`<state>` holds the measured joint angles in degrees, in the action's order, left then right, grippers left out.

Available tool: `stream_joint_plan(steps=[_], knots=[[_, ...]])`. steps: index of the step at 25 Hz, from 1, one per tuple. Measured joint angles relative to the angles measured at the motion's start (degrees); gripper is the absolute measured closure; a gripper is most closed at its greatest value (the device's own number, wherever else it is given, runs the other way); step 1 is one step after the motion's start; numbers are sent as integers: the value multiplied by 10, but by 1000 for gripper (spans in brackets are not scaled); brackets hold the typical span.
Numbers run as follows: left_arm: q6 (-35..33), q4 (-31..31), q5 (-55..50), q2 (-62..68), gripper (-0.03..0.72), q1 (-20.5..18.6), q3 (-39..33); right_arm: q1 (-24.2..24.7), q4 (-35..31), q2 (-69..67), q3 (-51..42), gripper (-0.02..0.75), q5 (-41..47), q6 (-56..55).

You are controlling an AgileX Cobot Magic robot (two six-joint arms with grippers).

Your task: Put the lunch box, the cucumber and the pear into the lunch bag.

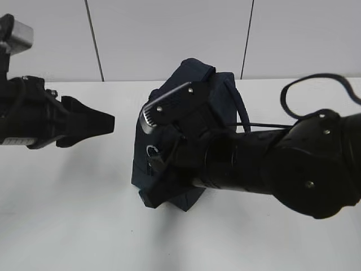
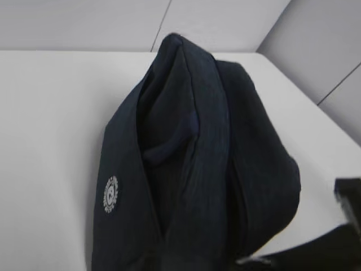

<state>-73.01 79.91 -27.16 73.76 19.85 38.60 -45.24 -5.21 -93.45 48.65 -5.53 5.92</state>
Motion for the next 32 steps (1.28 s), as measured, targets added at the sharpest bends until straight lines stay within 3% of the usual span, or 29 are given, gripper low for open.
stream_joint_plan(steps=[8, 15, 22, 32], knots=[[-77, -37, -4, 58, 452, 0, 0, 0, 0, 10, 73, 732, 81, 30], [-269, -17, -4, 89, 451, 0, 0, 0, 2, 10, 110, 732, 132, 37], [-456, 77, -26, 115, 430, 0, 0, 0, 3, 10, 114, 732, 142, 38], [-477, 125, -18, 155, 380, 0, 0, 0, 3, 10, 118, 732, 156, 38]])
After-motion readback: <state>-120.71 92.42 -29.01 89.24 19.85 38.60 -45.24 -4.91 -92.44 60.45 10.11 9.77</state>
